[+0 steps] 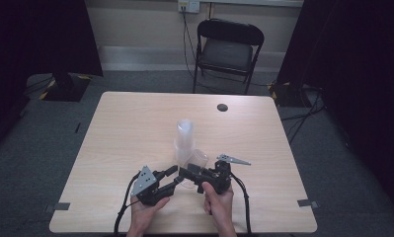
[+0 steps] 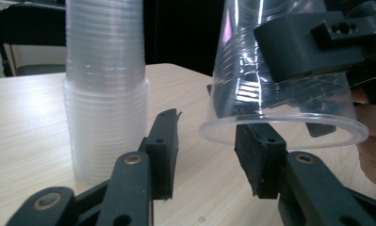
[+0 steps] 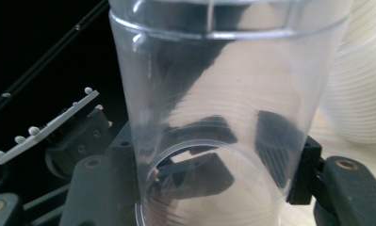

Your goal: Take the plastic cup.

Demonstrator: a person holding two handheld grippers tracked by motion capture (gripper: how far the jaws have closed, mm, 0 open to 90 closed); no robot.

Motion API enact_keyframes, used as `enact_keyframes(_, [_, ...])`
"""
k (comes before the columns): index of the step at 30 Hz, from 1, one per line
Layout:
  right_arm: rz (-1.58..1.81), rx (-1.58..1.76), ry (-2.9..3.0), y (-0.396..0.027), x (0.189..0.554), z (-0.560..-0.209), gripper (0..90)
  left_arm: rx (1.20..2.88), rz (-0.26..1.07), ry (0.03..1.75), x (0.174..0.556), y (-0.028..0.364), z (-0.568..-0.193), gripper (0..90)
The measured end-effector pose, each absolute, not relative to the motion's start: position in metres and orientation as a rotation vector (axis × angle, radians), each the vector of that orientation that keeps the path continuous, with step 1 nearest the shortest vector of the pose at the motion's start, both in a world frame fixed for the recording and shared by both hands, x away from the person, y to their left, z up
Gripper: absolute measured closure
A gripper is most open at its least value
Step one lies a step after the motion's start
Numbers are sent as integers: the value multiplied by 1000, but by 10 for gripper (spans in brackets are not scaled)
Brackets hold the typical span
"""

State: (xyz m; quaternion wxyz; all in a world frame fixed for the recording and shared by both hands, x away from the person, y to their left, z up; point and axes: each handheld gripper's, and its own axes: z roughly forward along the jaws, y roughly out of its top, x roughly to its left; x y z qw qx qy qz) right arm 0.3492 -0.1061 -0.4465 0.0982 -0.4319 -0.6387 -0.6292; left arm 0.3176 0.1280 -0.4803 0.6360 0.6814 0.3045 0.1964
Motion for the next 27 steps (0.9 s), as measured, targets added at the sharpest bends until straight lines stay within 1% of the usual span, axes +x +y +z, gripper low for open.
enact_keyframes(12, [-1803,-1260,-1882,-95,348,-449,385,1500,491,709,317,126,-482,611])
enact_keyframes(15, [-1796,-1255,-1874,-94,349,-450,384,1486,479,700,317,125,-483,636])
enact_keyframes(16, [-1789,-1264,-1874,-94,349,-450,384,1479,471,700,317,125,-483,665])
enact_keyframes(23, [-1768,-1273,-1860,-95,351,-455,372,1475,482,698,316,124,-485,706])
enact_keyframes(24, [-1768,-1278,-1852,-96,351,-455,348,1475,489,697,317,124,-485,721])
enact_keyframes(25, [-1768,-1278,-1852,-96,351,-455,348,1475,489,697,317,124,-485,728])
enact_keyframes(26, [-1771,-1278,-1855,-96,351,-455,334,1469,485,700,317,125,-485,728])
enact_keyframes(27, [-1776,-1281,-1858,-97,351,-455,311,1464,484,699,317,126,-484,747])
